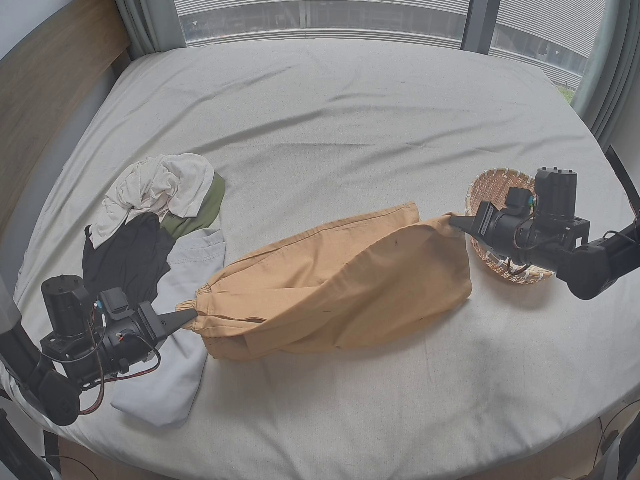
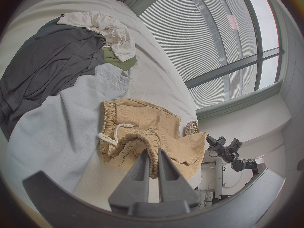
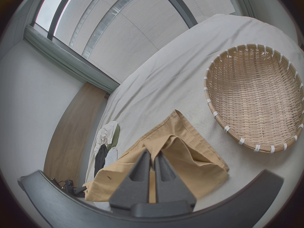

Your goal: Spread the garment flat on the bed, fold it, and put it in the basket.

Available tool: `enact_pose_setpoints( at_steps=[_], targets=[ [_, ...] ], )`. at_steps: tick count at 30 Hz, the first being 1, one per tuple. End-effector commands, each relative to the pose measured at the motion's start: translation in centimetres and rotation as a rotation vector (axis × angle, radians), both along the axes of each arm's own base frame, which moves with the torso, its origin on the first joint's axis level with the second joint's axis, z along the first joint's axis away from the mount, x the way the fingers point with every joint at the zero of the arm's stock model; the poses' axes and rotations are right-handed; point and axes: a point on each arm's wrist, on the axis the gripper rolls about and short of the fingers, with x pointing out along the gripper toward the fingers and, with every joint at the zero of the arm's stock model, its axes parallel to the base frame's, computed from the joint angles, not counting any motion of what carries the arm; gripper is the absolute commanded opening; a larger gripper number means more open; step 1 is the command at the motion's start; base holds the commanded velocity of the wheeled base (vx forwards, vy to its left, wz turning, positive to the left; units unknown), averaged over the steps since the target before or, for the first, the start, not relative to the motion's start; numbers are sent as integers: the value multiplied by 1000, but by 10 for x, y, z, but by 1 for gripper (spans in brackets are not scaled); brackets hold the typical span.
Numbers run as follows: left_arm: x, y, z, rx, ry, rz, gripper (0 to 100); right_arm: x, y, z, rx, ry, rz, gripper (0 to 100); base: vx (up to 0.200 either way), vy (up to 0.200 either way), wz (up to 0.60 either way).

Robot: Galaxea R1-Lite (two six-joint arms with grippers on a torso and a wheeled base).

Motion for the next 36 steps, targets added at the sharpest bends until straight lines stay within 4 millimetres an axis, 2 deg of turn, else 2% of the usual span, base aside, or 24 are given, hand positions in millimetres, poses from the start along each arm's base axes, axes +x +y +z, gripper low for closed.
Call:
enact_pose_setpoints(
  at_steps=[1, 4, 9, 15, 19, 36],
  targets=[
    [-2, 0, 1, 3, -6, 7, 0, -26, -3, 19, 7, -26, 9, 0, 0, 0, 0],
    [-2, 0, 1, 3, -7, 10, 0, -46, -7, 28, 6, -29, 15, 0, 0, 0, 0],
    [-3, 0, 0, 6, -1, 10, 0, -62, -11, 33, 3, -17, 12, 0, 0, 0, 0],
    [-3, 0, 0, 7, -4, 14, 0, -65, -15, 28, -2, 1, 3, 0, 0, 0, 0],
    [-3, 0, 0, 7, -1, 11, 0, -60, -13, 24, -4, 10, 3, 0, 0, 0, 0],
    [7, -2, 2, -11, -7, 44, 0, 0, -4, 3, 1, 52, -16, 0, 0, 0, 0]
  ],
)
